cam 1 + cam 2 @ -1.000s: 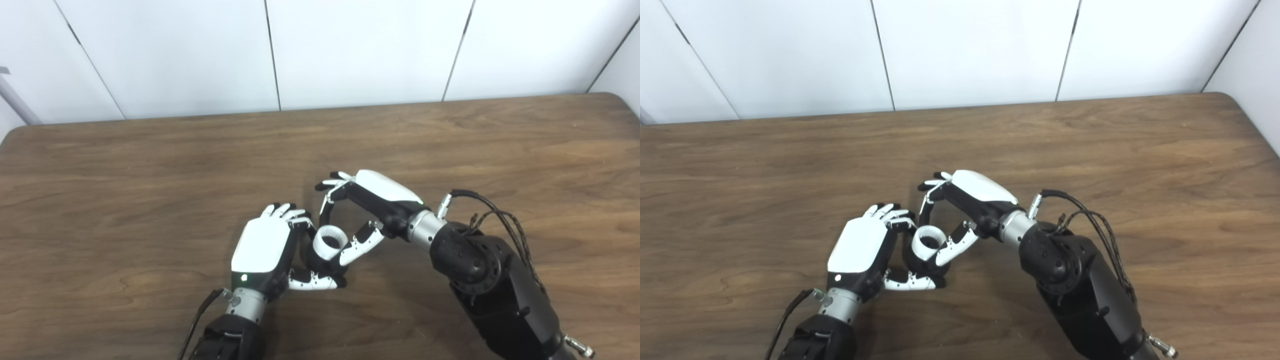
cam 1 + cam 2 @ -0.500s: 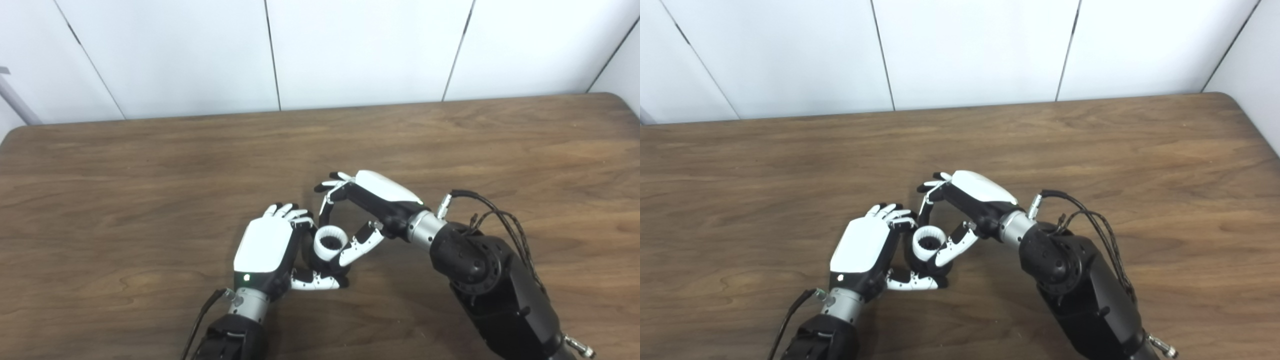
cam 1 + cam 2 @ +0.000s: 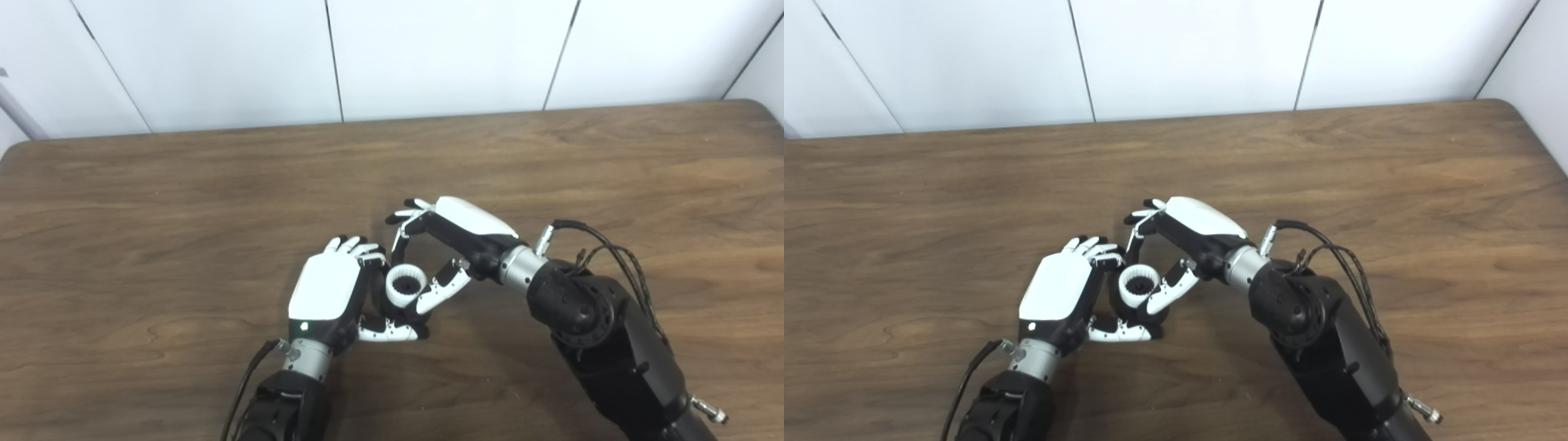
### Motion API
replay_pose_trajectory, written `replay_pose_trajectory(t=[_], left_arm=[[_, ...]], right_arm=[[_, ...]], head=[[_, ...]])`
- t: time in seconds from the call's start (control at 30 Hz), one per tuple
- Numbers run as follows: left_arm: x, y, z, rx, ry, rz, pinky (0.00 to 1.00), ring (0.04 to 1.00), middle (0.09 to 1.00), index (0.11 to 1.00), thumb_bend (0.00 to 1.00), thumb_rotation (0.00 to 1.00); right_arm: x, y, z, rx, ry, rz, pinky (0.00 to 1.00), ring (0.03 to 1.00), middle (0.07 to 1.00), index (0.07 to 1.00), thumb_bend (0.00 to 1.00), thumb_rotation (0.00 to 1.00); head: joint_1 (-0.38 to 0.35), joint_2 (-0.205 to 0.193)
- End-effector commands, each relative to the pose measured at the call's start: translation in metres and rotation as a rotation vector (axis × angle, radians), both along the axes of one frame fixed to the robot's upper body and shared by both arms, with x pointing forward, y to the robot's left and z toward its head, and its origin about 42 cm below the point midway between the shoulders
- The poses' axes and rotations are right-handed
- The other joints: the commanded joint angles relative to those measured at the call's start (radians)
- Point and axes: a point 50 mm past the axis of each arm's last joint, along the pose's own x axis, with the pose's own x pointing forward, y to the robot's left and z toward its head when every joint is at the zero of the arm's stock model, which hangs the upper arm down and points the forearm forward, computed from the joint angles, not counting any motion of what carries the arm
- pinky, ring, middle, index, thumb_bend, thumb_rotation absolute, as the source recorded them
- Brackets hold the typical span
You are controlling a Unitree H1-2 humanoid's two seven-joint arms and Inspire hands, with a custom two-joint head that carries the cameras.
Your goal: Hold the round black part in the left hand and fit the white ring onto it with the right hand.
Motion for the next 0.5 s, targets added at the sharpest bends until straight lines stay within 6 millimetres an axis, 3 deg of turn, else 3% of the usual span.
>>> replay_pose_trajectory(t=[0.0, 0.47], left_arm=[[0.002, -0.0061, 0.007, -0.003, -0.021, -0.013, 0.94, 0.894, 0.8, 0.485, 0.52, 0.05], [0.0029, -0.0044, 0.0069, 0.0, -0.028, -0.013, 0.94, 0.89, 0.797, 0.485, 0.52, 0.05]], right_arm=[[0.0038, -0.0004, 0.0151, 0.013, -0.064, 0.005, 1.0, 1.0, 0.885, 0.483, 0.52, 0.13], [0.0024, -0.0046, 0.0073, 0.006, -0.054, 0.004, 1.0, 0.998, 0.885, 0.484, 0.52, 0.13]], head=[[0.001, 0.0], [-0.004, 0.0]])
